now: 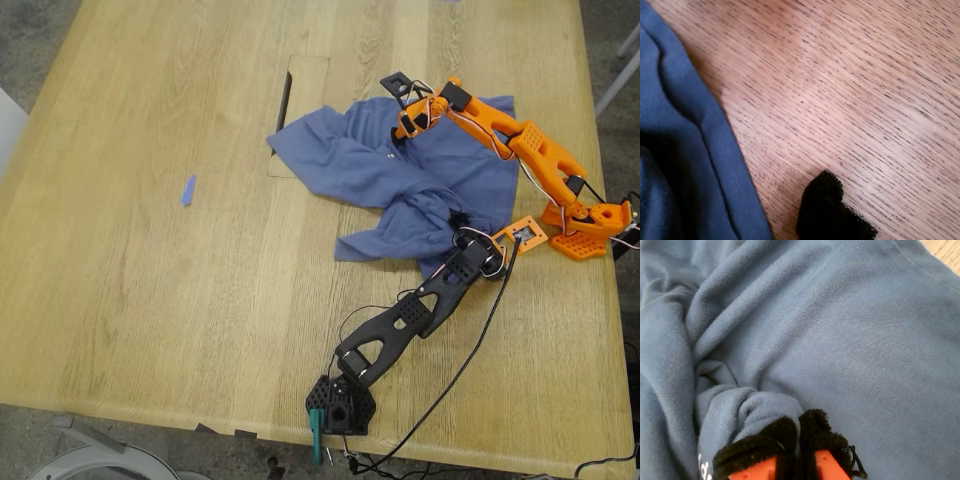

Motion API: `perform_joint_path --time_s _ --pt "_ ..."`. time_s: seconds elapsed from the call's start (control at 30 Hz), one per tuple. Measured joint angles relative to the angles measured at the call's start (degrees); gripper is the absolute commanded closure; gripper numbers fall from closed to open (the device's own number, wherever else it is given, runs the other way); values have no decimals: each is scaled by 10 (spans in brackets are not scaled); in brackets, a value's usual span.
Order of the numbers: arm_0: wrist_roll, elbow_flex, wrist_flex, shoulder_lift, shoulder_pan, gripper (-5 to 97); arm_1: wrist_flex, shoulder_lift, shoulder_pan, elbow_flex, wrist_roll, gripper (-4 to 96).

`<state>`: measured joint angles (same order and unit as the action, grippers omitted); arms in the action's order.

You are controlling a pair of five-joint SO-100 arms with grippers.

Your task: Fold a T-shirt

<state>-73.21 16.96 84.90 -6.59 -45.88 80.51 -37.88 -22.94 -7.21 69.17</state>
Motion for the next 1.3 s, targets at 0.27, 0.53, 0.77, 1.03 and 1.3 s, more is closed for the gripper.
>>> perform_joint_path --time_s 0.27,0.53,0.77,1.03,1.3 --pt "26 0 -33 41 1 444 51 0 0 70 -3 913" --pt "21 0 -43 62 13 524 84 1 0 108 -4 913" --pt "12 3 -32 64 20 455 88 1 0 108 -1 913" --pt "18 4 -20 63 27 508 85 5 0 108 -1 913" --pt "42 4 -17 63 50 622 83 6 0 108 -1 913"
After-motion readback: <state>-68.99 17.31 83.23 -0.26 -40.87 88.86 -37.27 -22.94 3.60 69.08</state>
